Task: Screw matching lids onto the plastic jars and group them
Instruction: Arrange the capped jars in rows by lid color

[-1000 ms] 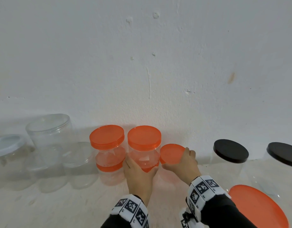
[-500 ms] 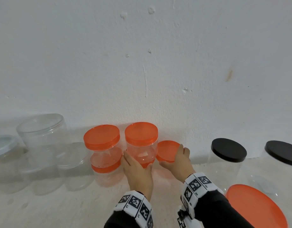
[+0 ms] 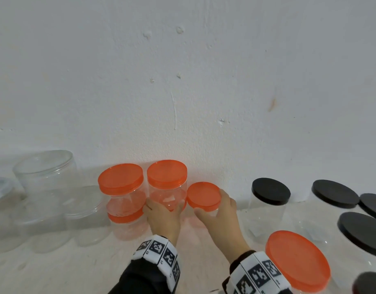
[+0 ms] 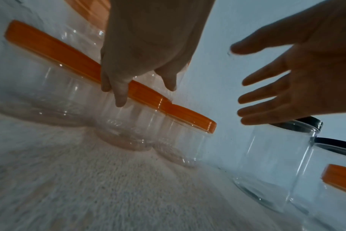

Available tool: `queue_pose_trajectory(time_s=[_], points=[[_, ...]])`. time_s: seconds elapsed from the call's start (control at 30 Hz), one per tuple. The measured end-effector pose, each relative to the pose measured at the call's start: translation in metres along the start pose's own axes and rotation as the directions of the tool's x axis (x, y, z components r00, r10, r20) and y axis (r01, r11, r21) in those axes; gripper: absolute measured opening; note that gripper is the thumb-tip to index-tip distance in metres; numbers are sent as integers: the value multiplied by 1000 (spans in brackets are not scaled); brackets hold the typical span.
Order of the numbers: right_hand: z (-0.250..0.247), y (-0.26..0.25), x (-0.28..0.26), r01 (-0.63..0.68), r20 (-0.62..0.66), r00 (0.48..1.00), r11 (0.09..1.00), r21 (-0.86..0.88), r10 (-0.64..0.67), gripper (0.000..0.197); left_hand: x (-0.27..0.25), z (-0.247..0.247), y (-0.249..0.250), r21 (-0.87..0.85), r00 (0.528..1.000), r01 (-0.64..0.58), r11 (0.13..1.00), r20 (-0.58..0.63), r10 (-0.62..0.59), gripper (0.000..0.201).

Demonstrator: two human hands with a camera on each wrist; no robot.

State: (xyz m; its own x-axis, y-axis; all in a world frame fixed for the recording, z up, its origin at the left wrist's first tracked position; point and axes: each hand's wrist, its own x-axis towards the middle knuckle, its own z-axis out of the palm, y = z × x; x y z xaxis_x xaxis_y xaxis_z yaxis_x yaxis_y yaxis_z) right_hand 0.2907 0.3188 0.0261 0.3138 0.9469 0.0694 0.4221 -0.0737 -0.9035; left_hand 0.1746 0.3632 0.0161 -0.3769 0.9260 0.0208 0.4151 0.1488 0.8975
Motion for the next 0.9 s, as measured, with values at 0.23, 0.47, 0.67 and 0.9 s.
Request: queue_pose_trajectory(time_s=[0.23, 0.47, 0.67, 0.9], points=[[-45, -21, -56, 136, -44, 991, 976, 170, -130, 68, -7, -25, 4, 126, 987, -57, 990, 155, 37, 98], [-134, -19, -132, 272, -184, 949, 960, 58, -258, 48, -27, -57, 6, 110, 925, -249, 962, 322, 202, 90], [-194, 16, -158, 122, -248, 945, 936, -330, -211, 40, -70, -55, 20, 47, 826, -356, 933, 483, 290, 73], [-207, 54, -161, -13, -206, 976, 922, -388, -73, 54, -131, -8, 35, 62, 654, -512, 857, 675, 341, 72]])
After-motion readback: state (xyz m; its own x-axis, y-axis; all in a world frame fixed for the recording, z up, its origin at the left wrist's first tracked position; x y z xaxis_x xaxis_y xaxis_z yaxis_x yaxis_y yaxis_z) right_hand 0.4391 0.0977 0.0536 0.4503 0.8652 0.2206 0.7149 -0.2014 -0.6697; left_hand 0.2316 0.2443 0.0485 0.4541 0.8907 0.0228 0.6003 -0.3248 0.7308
